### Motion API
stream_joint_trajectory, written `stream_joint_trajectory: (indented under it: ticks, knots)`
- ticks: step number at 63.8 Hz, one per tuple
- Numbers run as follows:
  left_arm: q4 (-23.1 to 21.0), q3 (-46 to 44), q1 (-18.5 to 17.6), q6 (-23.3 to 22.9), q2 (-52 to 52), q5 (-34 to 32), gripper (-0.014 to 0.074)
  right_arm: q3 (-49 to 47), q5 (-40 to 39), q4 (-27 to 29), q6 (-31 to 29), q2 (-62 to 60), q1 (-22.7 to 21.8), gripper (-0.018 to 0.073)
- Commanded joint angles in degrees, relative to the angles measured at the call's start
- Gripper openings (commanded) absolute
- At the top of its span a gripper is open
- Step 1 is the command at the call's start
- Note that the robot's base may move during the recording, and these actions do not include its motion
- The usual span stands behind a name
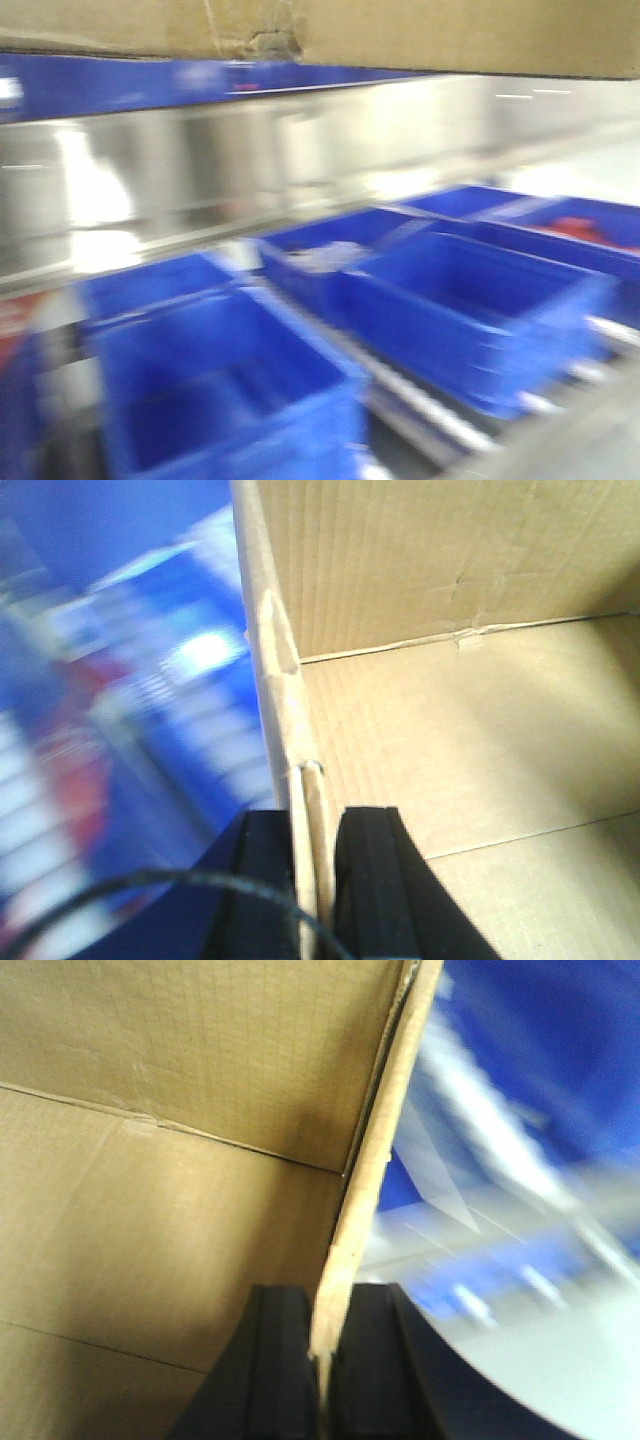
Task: Grab carton from right shelf to conveyor
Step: 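Hold the carton with both grippers while the base turns toward the conveyor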
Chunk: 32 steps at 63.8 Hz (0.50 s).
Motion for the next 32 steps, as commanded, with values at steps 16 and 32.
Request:
stream_joint_trajectory:
  ticks: [16, 32]
  knots:
    - [-3.28, -0.45, -0.64, 0.27, -0.66, -3.84, -0.0017, -0.07, -3.86, 0.57, -0.66, -0.26, 0.24, -0.0069]
    - [-3.28, -0.45, -0.64, 0.27, -0.66, -3.84, -0.0017, -0.07, -3.86, 0.57, -0.66, -0.26, 0.24, -0.0069]
